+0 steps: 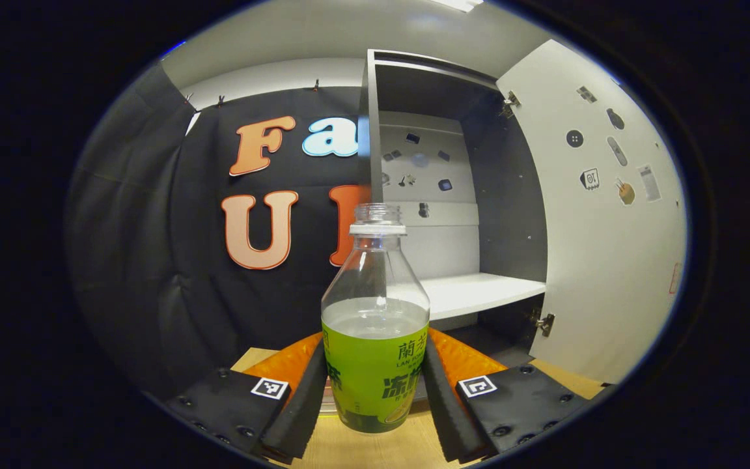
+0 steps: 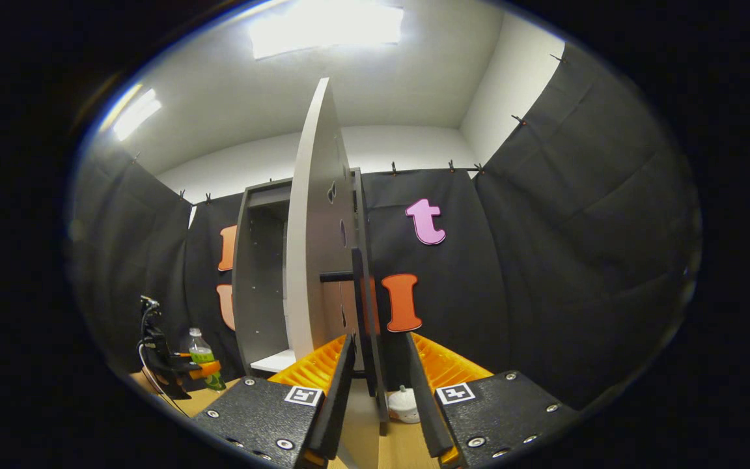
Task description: Open the cabinet door with the right hand, grasp the bottle in the cabinet with the left hand and place it on the coaster, then close the cabinet door with the right hand.
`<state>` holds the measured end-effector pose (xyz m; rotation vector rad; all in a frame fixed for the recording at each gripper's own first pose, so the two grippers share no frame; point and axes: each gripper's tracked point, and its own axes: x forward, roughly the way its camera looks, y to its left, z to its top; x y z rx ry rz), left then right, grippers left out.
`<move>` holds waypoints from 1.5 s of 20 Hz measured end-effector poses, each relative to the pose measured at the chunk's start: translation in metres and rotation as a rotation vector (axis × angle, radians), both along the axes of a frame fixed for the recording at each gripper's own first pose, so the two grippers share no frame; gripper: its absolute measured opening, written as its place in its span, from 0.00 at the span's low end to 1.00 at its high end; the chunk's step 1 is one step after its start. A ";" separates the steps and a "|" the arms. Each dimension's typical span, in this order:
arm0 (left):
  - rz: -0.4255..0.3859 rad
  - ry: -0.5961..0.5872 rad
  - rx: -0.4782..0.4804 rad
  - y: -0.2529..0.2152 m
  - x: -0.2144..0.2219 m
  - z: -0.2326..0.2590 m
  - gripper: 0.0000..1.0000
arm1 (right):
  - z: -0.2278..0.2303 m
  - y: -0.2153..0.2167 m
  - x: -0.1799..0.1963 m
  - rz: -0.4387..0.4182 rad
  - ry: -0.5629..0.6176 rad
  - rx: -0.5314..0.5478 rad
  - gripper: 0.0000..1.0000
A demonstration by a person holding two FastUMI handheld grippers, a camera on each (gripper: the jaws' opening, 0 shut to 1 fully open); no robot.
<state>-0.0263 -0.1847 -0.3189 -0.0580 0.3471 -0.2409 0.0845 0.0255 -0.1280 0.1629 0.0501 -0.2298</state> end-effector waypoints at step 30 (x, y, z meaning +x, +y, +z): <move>0.132 0.197 -0.060 0.102 -0.149 -0.166 0.80 | -0.005 -0.004 0.001 -0.016 0.004 0.024 0.68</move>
